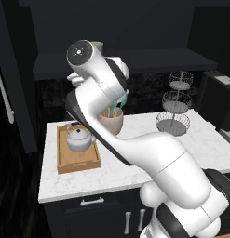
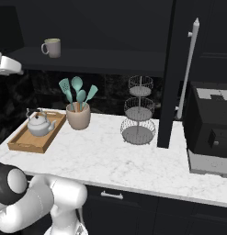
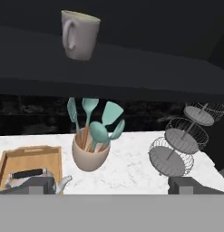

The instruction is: Pick the kettle from the counter and place it on the tray. Then pick the mug from the cabinet and place it on the tray. Then close the cabinet doors.

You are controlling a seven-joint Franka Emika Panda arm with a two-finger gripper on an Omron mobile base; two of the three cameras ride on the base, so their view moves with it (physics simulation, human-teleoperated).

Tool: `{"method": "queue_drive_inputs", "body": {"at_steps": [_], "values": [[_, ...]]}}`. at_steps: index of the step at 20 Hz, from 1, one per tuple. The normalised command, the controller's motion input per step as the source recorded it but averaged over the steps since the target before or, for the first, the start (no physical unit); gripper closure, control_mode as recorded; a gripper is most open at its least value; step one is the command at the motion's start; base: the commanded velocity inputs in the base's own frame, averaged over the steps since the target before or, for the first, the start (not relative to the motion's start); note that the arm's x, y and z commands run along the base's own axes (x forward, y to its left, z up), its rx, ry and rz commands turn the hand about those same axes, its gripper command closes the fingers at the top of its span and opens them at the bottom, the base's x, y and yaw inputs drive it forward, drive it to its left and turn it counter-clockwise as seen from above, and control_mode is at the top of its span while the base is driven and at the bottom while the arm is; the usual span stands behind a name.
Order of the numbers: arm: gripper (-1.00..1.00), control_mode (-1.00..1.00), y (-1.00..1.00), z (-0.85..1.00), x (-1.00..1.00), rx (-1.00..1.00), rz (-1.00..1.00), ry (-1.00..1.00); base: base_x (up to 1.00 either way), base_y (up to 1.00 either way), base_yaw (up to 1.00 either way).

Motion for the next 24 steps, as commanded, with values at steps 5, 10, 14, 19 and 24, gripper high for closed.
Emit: {"method": "queue_drive_inputs", "body": {"at_steps": [5,10,14,19,24], "values": [[-1.00,-1.00,-0.26,0.31,0.21,0.23,-0.12,-0.08,0.00,0.00,0.00],[-1.00,-1.00,-0.30,0.25,0.16,0.16,-0.10,0.01,0.00,0.00,0.00],[-1.00,-1.00,0.00,0.00,0.05,0.00,0.00,0.05,0.00,0.00,0.00],[-1.00,-1.00,0.00,0.00,0.33,0.00,0.00,0.01,0.00,0.00,0.00],[-1.00,-1.00,0.00,0.00,0.35,0.00,-0.02,0.00,0.00,0.00,0.00]]}}
